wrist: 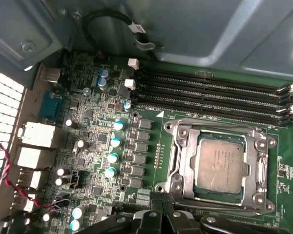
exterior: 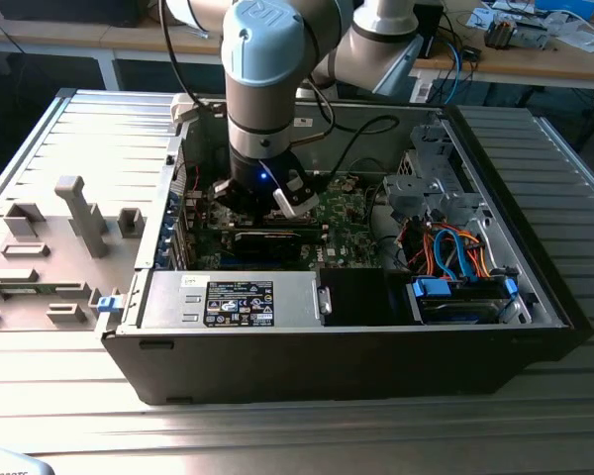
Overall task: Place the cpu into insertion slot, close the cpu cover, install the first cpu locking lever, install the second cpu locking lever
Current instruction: 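Install the second cpu locking lever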
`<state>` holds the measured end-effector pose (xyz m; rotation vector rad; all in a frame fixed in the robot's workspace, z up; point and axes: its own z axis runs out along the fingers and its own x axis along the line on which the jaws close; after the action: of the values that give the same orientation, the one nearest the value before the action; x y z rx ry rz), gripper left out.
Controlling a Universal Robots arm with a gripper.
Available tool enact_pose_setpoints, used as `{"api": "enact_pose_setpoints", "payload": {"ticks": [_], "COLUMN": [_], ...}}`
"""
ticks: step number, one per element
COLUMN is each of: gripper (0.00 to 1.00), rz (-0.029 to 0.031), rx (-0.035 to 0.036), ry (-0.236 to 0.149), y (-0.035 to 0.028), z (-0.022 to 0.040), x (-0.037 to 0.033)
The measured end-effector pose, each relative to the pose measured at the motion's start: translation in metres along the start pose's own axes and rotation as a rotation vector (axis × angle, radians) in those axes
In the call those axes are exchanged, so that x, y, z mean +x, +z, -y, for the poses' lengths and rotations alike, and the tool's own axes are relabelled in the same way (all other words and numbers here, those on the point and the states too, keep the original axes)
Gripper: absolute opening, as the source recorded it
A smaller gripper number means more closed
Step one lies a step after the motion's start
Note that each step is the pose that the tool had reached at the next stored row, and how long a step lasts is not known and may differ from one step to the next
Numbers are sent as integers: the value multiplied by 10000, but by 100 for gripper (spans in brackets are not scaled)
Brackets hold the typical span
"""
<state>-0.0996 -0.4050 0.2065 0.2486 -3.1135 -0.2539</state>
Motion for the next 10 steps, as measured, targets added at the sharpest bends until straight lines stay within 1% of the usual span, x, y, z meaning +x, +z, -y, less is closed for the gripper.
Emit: {"api": "enact_pose_setpoints", "payload": {"ticks": [1,2,4,5,6,7,8,9,10], "gripper": [11,11,11,11,11,11,11,11,11], "rz": [-5,-15,-40,-63,-88,-99,-114,-144,-192], "rx": [22,41,61,123,208,250,315,440,650], "ry": [2,2,7,12,14,15,18,23,29], "y": [-7,-3,5,17,26,31,36,44,54], "z": [-13,-43,-93,-162,-221,-248,-279,-326,-384], "x": [-20,-65,-123,-178,-217,-234,-255,-283,-321]}}
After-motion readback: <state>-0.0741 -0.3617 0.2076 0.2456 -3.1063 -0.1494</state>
